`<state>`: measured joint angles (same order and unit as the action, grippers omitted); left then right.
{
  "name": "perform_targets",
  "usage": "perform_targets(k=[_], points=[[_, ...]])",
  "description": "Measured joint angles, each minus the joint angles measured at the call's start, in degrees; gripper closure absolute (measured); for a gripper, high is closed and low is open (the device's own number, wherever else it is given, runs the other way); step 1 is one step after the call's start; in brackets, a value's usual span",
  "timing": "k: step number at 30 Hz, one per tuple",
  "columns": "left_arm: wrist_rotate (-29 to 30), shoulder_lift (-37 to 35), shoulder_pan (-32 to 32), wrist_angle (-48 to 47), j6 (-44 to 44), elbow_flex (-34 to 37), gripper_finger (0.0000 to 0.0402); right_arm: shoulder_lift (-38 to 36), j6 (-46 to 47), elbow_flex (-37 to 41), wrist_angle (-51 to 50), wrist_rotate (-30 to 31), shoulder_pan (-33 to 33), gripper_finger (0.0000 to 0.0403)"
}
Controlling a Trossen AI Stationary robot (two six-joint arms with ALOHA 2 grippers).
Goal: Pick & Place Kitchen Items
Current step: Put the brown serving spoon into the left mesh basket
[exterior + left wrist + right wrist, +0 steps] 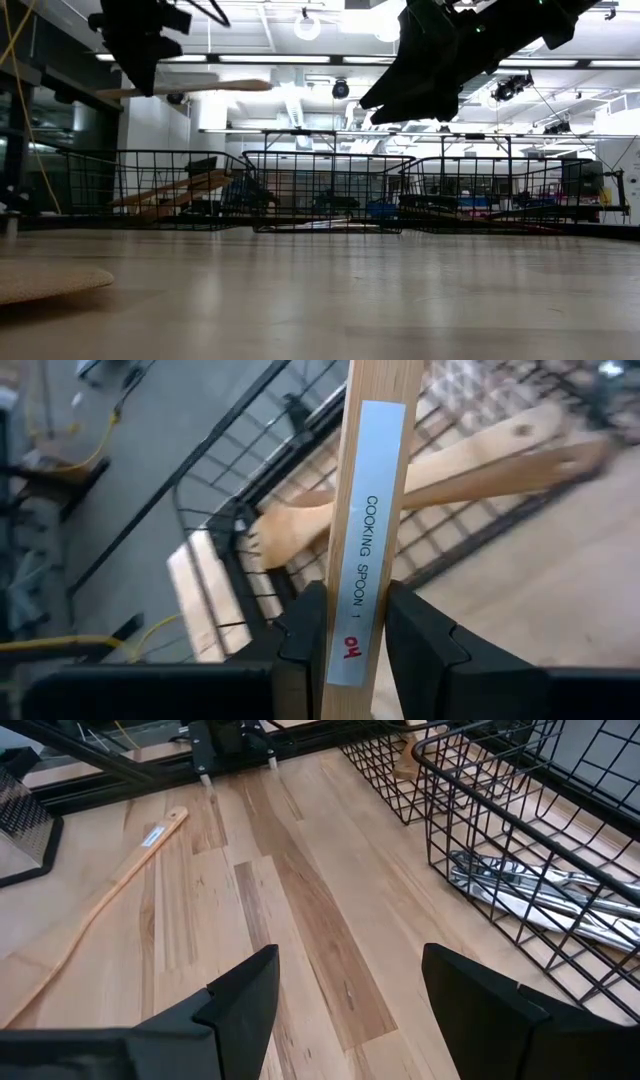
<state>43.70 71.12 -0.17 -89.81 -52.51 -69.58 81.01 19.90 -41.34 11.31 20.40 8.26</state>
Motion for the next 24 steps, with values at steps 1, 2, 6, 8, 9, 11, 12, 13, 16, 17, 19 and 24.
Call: perform_targets(k=[1,2,6,8,9,11,12,13,16,17,19,24], points=[[0.1,0.3,1.4,-0.1,1.0,0.0,0.0327,0.0,0.0,0.0,0.0,0.0,0.0,0.0164],[0.1,0.5,2.8,-0.1,1.7,0.0,0.0327,0.0,-0.1,0.0,0.0,0.0,0.0,0.0164],[0.0,2.1,8.1,-0.2,4.9,0.0,0.0327,0.0,-0.2,0.0,0.0,0.0,0.0,0.0164],[-0.1,2.9,10.8,0.0,7.9,0.0,0.0327,0.0,-0.2,0.0,0.0,0.0,0.0,0.0164],[-0.1,3.4,11.9,0.0,9.4,0.0,0.0327,0.0,-0.2,0.0,0.0,0.0,0.0,0.0164],[-0.3,4.4,14.1,0.0,12.1,0.0,0.0327,0.0,-0.2,0.0,-0.1,0.0,0.0,0.0164],[-0.8,4.8,15.3,0.1,13.7,0.0,0.0327,0.0,-0.2,0.0,-0.2,0.0,0.0,0.0164],[-1.3,5.3,16.3,0.0,15.5,0.0,0.0327,0.0,-0.2,0.0,-0.2,0.0,0.0,0.0164],[-1.5,6.5,18.8,-0.1,20.8,0.0,0.0327,0.0,-0.2,0.0,-0.2,0.0,0.0,0.0164],[-1.4,6.9,19.4,-0.1,22.4,0.0,0.0327,0.0,-0.2,0.0,-0.2,0.0,0.0,0.0164],[-0.7,7.6,20.6,-0.1,24.7,0.0,0.0327,0.0,-0.2,0.0,-0.2,0.0,0.0,0.0164],[1.0,7.9,22.1,-0.2,30.4,0.0,0.0327,0.0,-0.2,0.0,-0.2,0.0,0.0,0.0164]])
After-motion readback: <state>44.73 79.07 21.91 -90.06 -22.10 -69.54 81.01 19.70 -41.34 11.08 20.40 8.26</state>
